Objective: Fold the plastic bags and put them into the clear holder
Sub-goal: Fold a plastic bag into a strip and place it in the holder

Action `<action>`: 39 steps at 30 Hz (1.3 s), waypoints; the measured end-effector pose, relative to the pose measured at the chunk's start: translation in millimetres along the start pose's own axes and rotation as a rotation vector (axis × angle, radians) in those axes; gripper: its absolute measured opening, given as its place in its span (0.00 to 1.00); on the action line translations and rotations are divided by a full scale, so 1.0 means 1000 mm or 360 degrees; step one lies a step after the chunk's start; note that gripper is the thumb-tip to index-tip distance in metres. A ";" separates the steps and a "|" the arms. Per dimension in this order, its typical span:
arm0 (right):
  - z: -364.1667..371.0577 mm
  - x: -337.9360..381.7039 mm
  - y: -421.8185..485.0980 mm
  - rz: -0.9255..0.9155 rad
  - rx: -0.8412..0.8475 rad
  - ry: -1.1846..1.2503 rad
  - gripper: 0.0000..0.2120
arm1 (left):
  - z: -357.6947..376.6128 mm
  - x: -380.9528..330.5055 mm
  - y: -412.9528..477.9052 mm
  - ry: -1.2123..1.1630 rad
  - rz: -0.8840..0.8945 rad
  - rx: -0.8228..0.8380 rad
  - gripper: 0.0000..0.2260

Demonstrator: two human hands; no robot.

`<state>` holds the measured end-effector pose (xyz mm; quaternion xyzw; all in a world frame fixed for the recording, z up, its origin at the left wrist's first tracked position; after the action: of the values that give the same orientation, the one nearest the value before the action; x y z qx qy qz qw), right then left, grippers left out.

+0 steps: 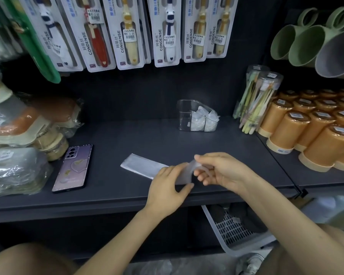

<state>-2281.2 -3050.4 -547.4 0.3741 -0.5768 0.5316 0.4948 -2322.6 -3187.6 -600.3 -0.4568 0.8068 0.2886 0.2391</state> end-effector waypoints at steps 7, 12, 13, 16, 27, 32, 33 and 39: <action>0.017 0.016 0.020 -0.0043 0.0056 0.0115 0.12 | 0.000 0.002 0.007 -0.0021 -0.0137 -0.0071 0.24; 0.004 0.020 0.024 -0.0206 -0.0028 -0.0125 0.18 | -0.005 0.015 0.012 -0.0340 -0.0406 -0.0089 0.04; -0.001 0.018 0.024 -0.0245 -0.0105 -0.0216 0.18 | -0.007 0.018 0.013 -0.0442 -0.0478 -0.0076 0.04; -0.003 0.003 0.030 -0.0299 -0.0197 -0.0511 0.14 | -0.012 0.026 0.017 -0.0713 -0.0625 -0.0004 0.05; 0.030 -0.036 0.050 -0.0394 -0.0157 -0.0437 0.06 | -0.018 0.042 0.021 -0.1023 -0.0870 0.0256 0.14; 0.029 -0.039 0.051 -0.0336 0.0005 -0.0567 0.07 | -0.019 0.055 0.020 -0.1430 -0.1162 0.0397 0.28; 0.028 -0.041 0.052 -0.0297 0.0044 -0.0617 0.07 | -0.021 0.056 0.021 -0.1534 -0.1187 0.0411 0.26; 0.027 -0.043 0.055 -0.0209 0.0088 -0.0838 0.09 | -0.029 0.072 0.041 -0.1730 -0.1337 0.0227 0.23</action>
<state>-2329.1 -3072.5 -600.6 0.5494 -0.6452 0.3985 0.3508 -2395.5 -3233.8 -615.7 -0.5042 0.3441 0.3059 0.7306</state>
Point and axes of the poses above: each hand's wrist, its own y-axis towards the middle knuckle, its own z-axis out of the palm, x = y × z, the point moved 5 cm from there along y, towards the middle knuckle, and after that the axes turned 12 degrees about -z, right-handed, at the moved point
